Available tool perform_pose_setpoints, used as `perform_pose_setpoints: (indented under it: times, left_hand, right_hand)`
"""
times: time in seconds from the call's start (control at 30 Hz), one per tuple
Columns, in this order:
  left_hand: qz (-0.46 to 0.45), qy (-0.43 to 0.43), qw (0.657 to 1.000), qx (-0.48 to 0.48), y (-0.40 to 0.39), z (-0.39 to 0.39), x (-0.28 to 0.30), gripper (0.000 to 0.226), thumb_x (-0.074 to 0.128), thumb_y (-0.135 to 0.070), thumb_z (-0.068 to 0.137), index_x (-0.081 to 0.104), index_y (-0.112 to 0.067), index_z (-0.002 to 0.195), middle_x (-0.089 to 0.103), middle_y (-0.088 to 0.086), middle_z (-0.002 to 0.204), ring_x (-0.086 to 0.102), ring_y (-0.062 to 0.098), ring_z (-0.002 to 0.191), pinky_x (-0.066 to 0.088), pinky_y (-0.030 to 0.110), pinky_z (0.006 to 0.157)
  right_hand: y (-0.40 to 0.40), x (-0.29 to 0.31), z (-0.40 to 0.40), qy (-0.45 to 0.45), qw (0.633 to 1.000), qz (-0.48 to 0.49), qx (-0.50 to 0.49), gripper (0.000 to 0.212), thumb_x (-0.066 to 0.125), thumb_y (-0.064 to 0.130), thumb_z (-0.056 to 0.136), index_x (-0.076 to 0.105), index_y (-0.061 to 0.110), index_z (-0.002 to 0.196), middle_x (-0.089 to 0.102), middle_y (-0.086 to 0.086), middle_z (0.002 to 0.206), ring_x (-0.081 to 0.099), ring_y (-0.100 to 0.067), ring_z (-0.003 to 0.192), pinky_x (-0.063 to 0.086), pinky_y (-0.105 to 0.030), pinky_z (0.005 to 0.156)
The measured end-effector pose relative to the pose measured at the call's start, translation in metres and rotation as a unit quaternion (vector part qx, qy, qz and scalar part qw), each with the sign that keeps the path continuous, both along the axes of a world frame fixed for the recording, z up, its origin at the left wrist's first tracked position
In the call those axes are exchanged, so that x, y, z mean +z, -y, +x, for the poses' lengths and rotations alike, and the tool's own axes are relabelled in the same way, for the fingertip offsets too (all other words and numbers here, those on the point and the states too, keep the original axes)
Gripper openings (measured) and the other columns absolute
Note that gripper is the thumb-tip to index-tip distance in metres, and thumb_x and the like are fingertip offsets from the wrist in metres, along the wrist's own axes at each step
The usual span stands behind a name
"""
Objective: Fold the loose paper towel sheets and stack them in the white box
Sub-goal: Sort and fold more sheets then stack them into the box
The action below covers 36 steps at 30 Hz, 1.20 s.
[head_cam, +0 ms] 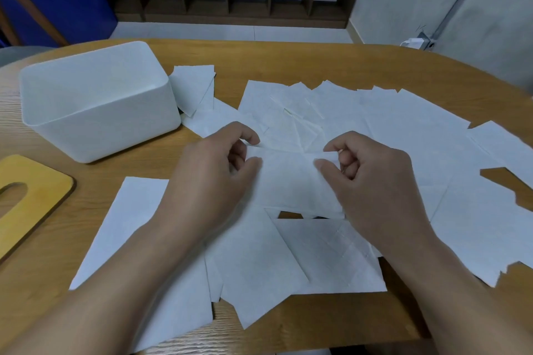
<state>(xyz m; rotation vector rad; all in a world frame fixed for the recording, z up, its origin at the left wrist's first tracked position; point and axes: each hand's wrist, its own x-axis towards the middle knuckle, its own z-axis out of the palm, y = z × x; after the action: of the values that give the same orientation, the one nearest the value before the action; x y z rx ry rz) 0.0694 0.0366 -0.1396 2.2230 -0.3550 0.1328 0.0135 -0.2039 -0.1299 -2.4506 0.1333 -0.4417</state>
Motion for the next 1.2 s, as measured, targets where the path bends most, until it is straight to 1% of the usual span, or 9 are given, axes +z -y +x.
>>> perform_pose_setpoints:
  times: [0.17, 0.27, 0.37, 0.47, 0.63, 0.8, 0.97, 1.03, 1.2]
  left_hand:
    - [0.084, 0.037, 0.996, -0.014, -0.003, 0.002, -0.004, 0.036, 0.078, -0.029, 0.098, 0.069, -0.036, 0.132, 0.063, -0.019, 0.114, 0.056, 0.001, 0.096, 0.04, 0.006, 0.078]
    - [0.064, 0.056, 0.996, -0.022, -0.008, 0.002, 0.002, 0.029, 0.077, -0.027, 0.099, 0.072, -0.035, 0.126, 0.062, -0.018, 0.113, 0.057, -0.002, 0.096, 0.038, 0.004, 0.08]
    - [0.047, 0.051, 0.994, -0.087, -0.013, -0.003, 0.012, 0.016, 0.075, -0.019, 0.102, 0.078, -0.032, 0.111, 0.068, -0.017, 0.097, 0.063, 0.001, 0.089, 0.041, 0.01, 0.073]
    - [0.06, 0.004, 0.982, -0.18, -0.017, -0.013, 0.016, 0.018, 0.068, -0.021, 0.108, 0.077, -0.037, 0.111, 0.074, -0.014, 0.09, 0.068, 0.013, 0.083, 0.049, 0.023, 0.067]
    - [0.131, 0.027, 0.962, -0.239, -0.019, -0.025, 0.007, 0.021, 0.059, -0.02, 0.111, 0.073, -0.035, 0.114, 0.07, -0.014, 0.092, 0.068, 0.011, 0.087, 0.052, 0.035, 0.072]
    - [0.134, 0.035, 0.962, -0.237, -0.022, -0.028, 0.005, 0.021, 0.06, -0.021, 0.112, 0.073, -0.036, 0.118, 0.068, -0.019, 0.101, 0.067, 0.004, 0.092, 0.053, 0.033, 0.075]
    - [0.126, 0.012, 0.96, -0.25, -0.023, -0.029, 0.01, 0.027, 0.059, -0.015, 0.111, 0.075, -0.036, 0.12, 0.069, -0.019, 0.107, 0.068, 0.004, 0.099, 0.054, 0.034, 0.081]
    - [0.113, -0.001, 0.958, -0.264, -0.024, -0.029, 0.011, 0.034, 0.06, -0.007, 0.108, 0.076, -0.034, 0.121, 0.069, -0.019, 0.111, 0.069, 0.005, 0.103, 0.055, 0.031, 0.083]
    - [0.089, -0.041, 0.951, -0.293, -0.026, -0.028, 0.014, 0.039, 0.056, 0.0, 0.106, 0.074, -0.034, 0.113, 0.061, -0.015, 0.117, 0.065, 0.013, 0.11, 0.051, 0.028, 0.085]
  right_hand:
    - [-0.009, 0.006, -0.006, 0.019, 0.993, -0.117, -0.026, 0.028, 0.081, 0.037, 0.097, 0.071, 0.027, 0.122, 0.061, 0.011, 0.114, 0.061, -0.011, 0.098, 0.057, -0.035, 0.079]
    - [-0.022, 0.019, -0.017, 0.021, 0.996, -0.089, 0.017, 0.016, 0.078, 0.046, 0.098, 0.068, 0.033, 0.097, 0.06, 0.015, 0.09, 0.059, -0.01, 0.081, 0.052, -0.031, 0.067]
    - [-0.041, 0.029, -0.029, -0.095, 0.992, 0.005, 0.079, 0.035, 0.074, 0.065, 0.091, 0.063, 0.035, 0.079, 0.061, 0.009, 0.064, 0.06, -0.011, 0.06, 0.047, -0.026, 0.059]
    - [-0.053, 0.03, -0.035, -0.182, 0.978, -0.028, 0.1, 0.046, 0.066, 0.08, 0.087, 0.065, 0.035, 0.077, 0.068, 0.018, 0.067, 0.065, -0.004, 0.064, 0.052, -0.026, 0.064]
    - [-0.062, 0.032, -0.04, -0.22, 0.966, -0.087, 0.105, 0.05, 0.067, 0.082, 0.087, 0.068, 0.032, 0.083, 0.071, 0.015, 0.072, 0.068, -0.002, 0.07, 0.06, -0.032, 0.078]
    - [-0.066, 0.038, -0.042, -0.269, 0.953, -0.084, 0.114, 0.044, 0.075, 0.073, 0.088, 0.075, 0.031, 0.078, 0.073, 0.014, 0.07, 0.068, -0.001, 0.067, 0.054, -0.021, 0.073]
    - [-0.059, 0.032, -0.041, -0.301, 0.942, -0.01, 0.147, 0.022, 0.082, 0.054, 0.093, 0.077, 0.034, 0.084, 0.063, 0.03, 0.058, 0.062, 0.008, 0.058, 0.052, -0.02, 0.069]
    - [-0.054, 0.032, -0.041, -0.31, 0.937, 0.023, 0.16, 0.019, 0.081, 0.049, 0.096, 0.077, 0.033, 0.086, 0.066, 0.023, 0.06, 0.062, 0.005, 0.055, 0.046, -0.018, 0.063]
    - [-0.042, 0.037, -0.038, -0.289, 0.928, 0.09, 0.219, 0.021, 0.074, 0.05, 0.099, 0.07, 0.032, 0.089, 0.069, 0.011, 0.075, 0.06, -0.006, 0.065, 0.053, -0.03, 0.067]
